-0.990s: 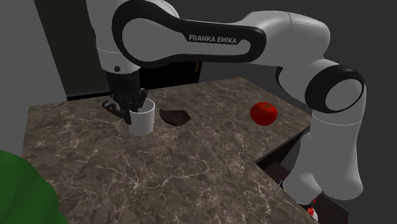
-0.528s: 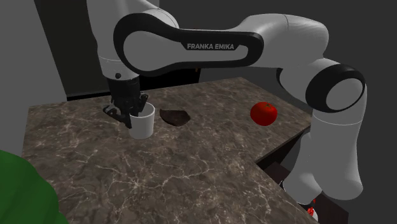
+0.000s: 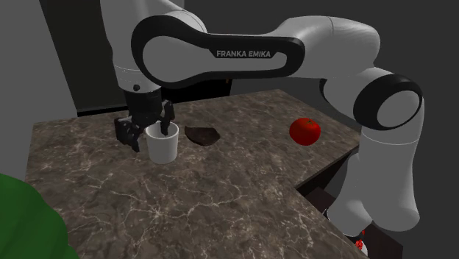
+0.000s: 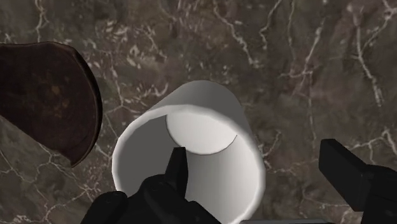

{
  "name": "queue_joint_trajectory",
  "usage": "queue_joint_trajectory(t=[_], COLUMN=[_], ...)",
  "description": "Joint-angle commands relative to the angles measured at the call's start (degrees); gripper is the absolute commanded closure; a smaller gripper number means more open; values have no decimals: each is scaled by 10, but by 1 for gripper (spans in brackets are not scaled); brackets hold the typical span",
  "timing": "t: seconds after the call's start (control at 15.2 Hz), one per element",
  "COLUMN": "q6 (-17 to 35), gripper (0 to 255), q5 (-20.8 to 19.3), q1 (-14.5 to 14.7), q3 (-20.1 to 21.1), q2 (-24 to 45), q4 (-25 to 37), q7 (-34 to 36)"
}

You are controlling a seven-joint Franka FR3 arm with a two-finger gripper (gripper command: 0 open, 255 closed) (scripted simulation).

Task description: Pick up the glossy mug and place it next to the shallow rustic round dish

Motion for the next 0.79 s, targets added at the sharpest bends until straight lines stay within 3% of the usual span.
queue_joint_trajectory(t=[0.0,0.26,0.73], q6=[0,-89,-89], gripper=[0,0,0], q5=[0,-6,-6], q1=[0,14,14], q3=[0,0,0], q2=[0,27,27], q4=[0,116,116], q7=[0,-2,-2])
